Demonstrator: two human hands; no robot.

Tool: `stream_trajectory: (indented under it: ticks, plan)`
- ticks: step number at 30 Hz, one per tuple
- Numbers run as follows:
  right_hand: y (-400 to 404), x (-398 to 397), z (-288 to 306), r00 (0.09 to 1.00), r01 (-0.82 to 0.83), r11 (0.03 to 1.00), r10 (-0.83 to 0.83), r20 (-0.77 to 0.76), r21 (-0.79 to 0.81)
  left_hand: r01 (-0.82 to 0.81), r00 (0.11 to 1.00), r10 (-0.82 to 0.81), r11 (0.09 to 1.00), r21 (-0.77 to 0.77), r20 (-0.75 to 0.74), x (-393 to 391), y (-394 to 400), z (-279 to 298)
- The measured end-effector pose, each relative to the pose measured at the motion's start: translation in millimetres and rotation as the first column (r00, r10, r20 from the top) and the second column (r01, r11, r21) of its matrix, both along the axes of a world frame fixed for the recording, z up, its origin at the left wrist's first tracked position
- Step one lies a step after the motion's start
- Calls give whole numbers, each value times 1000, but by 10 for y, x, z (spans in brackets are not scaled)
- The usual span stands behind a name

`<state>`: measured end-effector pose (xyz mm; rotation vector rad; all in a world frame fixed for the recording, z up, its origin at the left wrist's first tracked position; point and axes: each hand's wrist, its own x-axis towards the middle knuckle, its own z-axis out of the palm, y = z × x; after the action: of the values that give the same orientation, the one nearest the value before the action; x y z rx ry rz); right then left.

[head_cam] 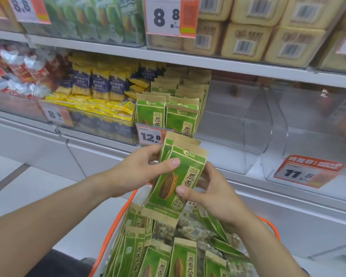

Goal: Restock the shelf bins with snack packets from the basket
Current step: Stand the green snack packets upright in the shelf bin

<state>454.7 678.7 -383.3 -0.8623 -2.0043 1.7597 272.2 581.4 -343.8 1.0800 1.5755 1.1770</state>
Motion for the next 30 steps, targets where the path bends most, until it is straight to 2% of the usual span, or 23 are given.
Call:
stream_trajectory:
  ticks: [2,6,13,18,22,26,30]
  plan:
    - [25,4,3,993,-55,994,44,-113,-95,24,999,-23,999,29,-45,-8,17,2]
    - [45,-26,27,986,40,996,-27,-167,75,81,987,-63,990,118,-145,-11,44,18]
    - [69,-8,228,959,61,996,-38,-281,72,102,941,-32,976,194,-336,17,108,93]
    - [-1,-23,348,948,145,985,-110,-299,97,69,962,10,957,281,-271,104,151,131]
    - [-58,-55,327,921,149,989,-143,-363,-12,-10,982,79,930,368,-173,253,155,143]
    - [-164,-106,338,944,73,997,-70,-322,-1,-35,959,144,915,402,-244,321,150,120]
    - [-164,-97,406,959,74,990,-38,-281,119,-12,945,126,935,354,-301,270,146,124]
